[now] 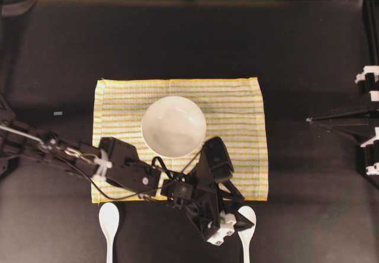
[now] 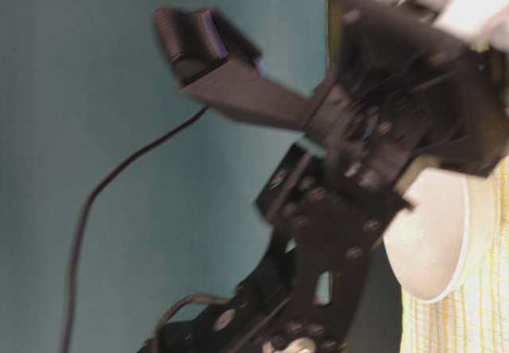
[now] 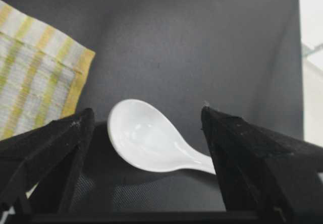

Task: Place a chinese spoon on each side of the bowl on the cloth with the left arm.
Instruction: 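Close the left gripper on the spoon's bowl and lift it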

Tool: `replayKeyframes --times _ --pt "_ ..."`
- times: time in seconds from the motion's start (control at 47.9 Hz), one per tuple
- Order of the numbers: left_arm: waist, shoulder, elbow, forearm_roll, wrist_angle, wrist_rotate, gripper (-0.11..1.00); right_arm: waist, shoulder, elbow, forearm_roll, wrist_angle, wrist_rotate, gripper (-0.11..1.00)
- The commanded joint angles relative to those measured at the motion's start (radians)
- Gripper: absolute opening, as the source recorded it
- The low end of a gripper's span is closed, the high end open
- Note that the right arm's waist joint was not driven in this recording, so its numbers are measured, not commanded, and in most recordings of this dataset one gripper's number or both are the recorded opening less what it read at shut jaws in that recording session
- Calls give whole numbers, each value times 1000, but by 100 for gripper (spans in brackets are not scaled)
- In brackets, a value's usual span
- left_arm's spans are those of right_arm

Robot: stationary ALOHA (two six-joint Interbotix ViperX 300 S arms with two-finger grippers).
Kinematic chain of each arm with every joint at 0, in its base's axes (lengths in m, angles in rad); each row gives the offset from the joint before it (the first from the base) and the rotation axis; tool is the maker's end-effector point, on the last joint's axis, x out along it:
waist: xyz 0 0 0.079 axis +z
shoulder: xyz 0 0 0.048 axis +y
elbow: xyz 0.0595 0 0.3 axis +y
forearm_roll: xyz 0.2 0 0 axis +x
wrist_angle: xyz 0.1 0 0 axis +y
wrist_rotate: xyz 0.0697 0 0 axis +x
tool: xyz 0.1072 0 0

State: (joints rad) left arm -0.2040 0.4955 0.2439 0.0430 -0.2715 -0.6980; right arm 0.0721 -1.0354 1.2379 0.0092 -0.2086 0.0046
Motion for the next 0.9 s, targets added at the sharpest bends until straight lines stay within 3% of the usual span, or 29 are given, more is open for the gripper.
replayKeyframes --times 0.0,0.584,0.689,0.877 --pt "-2 8 -26 3 -5 3 81 0 5 -3 2 -5 2 0" --pt "-2 51 -48 3 61 6 77 0 5 5 2 -6 3 0" --pt "-2 51 -55 3 61 6 64 0 3 5 2 -6 3 0" --pt "5 18 -63 3 91 12 15 0 3 3 2 -6 3 0"
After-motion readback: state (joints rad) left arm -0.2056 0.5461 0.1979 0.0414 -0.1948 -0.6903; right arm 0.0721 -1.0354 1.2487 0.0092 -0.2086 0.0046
